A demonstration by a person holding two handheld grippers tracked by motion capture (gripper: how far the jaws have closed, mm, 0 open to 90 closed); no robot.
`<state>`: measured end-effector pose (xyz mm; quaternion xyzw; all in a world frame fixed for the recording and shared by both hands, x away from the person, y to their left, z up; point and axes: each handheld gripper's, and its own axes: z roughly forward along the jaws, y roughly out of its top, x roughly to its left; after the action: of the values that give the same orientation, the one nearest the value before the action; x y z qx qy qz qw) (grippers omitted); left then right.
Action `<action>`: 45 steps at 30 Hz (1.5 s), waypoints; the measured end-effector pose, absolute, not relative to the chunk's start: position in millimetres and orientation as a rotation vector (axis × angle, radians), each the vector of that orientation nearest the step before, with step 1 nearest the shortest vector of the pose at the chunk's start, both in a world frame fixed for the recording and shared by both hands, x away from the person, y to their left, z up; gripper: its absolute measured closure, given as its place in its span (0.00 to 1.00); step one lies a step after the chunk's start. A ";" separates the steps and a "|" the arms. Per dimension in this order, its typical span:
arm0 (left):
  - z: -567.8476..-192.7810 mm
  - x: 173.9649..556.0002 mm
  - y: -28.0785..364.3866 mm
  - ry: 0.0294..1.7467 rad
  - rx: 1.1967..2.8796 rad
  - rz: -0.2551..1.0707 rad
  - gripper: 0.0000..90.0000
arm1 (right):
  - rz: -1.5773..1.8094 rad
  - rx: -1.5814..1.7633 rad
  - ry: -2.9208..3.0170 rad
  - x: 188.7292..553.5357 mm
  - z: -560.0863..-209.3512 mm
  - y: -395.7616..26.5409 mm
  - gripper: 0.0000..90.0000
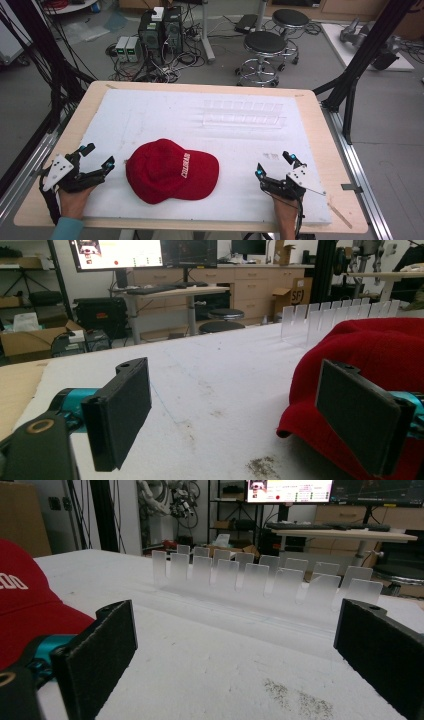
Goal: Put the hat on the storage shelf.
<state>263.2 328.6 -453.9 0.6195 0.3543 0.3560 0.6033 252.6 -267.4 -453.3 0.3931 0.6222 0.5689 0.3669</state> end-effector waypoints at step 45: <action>-413.1 253.3 300.2 0.720 1.563 0.682 0.15 | 1.468 1.023 1.596 253.2 -453.2 -268.4 0.03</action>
<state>253.3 300.2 -413.1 0.6746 0.3106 0.2946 0.6014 253.2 -268.4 -453.2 0.3975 0.6200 0.5704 0.3636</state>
